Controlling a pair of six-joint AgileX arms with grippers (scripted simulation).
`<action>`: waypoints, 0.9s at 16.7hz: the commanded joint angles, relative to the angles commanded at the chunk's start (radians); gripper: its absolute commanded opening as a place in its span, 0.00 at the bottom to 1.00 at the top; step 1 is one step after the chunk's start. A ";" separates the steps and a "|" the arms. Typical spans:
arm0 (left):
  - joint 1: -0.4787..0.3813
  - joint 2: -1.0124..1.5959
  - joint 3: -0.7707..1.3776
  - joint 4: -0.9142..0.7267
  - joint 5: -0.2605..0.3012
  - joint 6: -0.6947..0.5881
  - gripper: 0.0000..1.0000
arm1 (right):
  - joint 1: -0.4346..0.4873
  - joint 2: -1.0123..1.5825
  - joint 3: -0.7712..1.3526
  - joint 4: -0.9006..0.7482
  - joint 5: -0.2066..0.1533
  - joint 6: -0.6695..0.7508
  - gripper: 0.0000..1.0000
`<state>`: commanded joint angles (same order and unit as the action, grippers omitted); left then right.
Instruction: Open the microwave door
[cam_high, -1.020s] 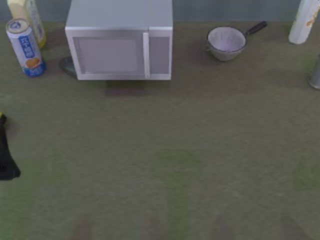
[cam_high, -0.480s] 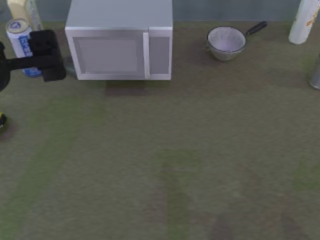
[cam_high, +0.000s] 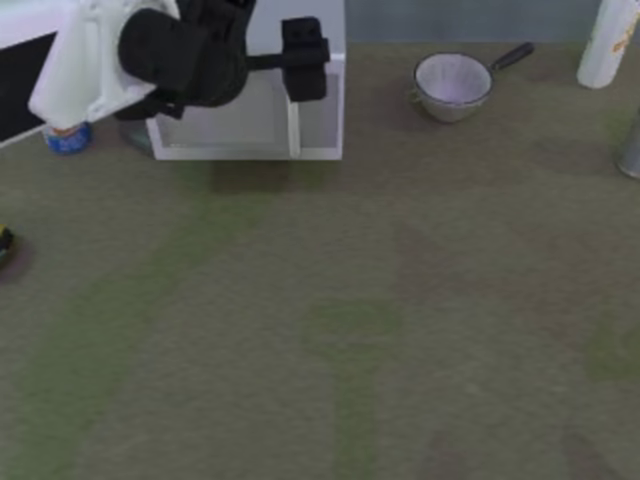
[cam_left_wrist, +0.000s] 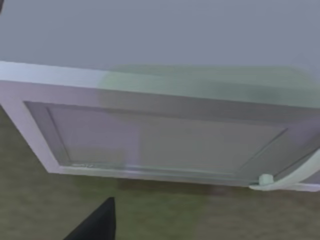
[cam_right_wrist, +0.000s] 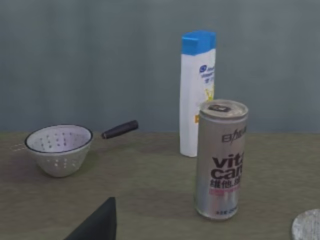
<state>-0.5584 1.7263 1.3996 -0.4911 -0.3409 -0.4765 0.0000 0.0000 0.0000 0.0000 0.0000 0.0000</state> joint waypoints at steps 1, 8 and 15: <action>-0.020 0.060 0.045 -0.022 -0.012 -0.015 1.00 | 0.000 0.000 0.000 0.000 0.000 0.000 1.00; -0.073 0.213 0.162 -0.084 -0.046 -0.054 1.00 | 0.000 0.000 0.000 0.000 0.000 0.000 1.00; -0.038 0.330 0.201 0.002 -0.024 -0.022 1.00 | 0.000 0.000 0.000 0.000 0.000 0.000 1.00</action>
<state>-0.5963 2.0563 1.6007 -0.4888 -0.3645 -0.4986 0.0000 0.0000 0.0000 0.0000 0.0000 0.0000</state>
